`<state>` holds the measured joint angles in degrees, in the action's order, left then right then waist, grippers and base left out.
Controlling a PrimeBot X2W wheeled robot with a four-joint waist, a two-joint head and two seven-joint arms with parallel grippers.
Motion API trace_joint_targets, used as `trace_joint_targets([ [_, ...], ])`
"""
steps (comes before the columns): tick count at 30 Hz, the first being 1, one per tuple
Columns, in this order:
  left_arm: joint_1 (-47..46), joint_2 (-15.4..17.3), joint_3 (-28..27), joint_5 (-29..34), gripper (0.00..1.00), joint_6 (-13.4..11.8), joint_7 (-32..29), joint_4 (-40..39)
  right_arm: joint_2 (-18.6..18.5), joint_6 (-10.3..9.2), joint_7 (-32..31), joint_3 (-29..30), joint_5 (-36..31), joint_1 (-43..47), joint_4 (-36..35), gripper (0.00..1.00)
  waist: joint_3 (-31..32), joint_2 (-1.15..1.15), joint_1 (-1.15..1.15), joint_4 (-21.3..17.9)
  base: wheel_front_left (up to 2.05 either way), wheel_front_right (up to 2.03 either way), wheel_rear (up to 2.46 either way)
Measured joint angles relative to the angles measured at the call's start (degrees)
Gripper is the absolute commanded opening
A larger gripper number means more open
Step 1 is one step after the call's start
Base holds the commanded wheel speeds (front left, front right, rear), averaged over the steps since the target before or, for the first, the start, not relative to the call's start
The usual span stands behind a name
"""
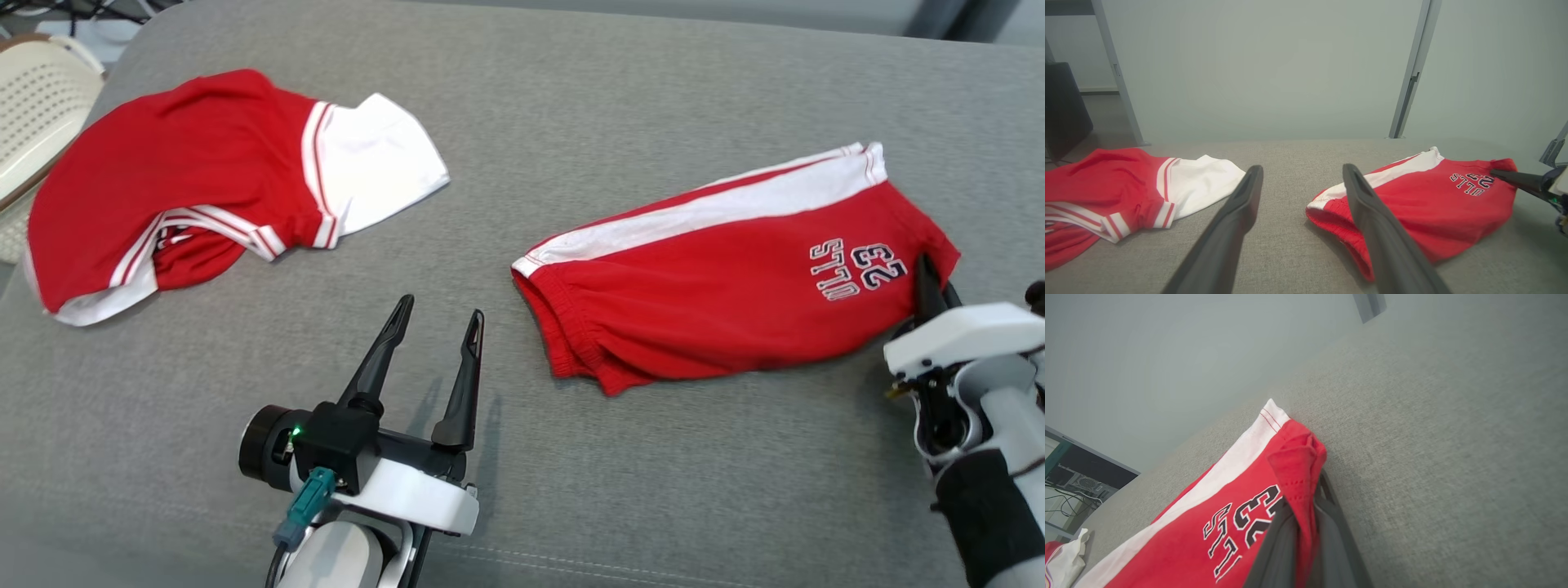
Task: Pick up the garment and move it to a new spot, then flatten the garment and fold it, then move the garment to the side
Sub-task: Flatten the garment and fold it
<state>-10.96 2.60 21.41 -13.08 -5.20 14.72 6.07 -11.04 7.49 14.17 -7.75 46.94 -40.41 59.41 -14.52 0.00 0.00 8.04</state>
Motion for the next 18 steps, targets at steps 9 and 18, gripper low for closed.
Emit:
trace_joint_targets([
  [9,0.46,-0.01,-0.77,0.88,1.00,0.00,0.00,0.18,3.24,0.00,0.03,10.91,-7.55,10.84,-10.45,0.00,2.15,0.00,0.00,-5.18,0.00,0.00,0.00],
  [18,2.32,0.01,-0.62,0.26,1.00,-0.18,0.00,0.91,7.19,0.00,0.05,19.46,-20.53,16.30,-10.09,0.85,5.80,0.00,0.00,-9.24,0.00,0.00,0.00],
])
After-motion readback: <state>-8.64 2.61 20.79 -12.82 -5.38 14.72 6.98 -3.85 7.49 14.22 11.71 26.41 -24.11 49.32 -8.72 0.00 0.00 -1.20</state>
